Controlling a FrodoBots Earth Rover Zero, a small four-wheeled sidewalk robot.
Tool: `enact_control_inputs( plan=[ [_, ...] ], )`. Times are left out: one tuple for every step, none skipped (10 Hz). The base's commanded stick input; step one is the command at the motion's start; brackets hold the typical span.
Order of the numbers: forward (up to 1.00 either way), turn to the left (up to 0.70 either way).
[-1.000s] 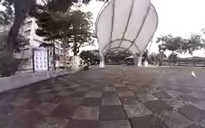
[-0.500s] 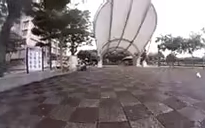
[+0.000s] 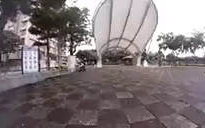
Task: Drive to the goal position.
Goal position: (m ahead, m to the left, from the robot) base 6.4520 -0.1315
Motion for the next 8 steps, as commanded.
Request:
enact_control_inputs(
  plan=[
    [1.0,0.0],
    [1.0,0.0],
    [1.0,0.0],
    [1.0,0.0],
    [1.0,0.0],
    [1.0,0.0],
    [1.0,0.0],
    [1.0,0.0]
  ],
)
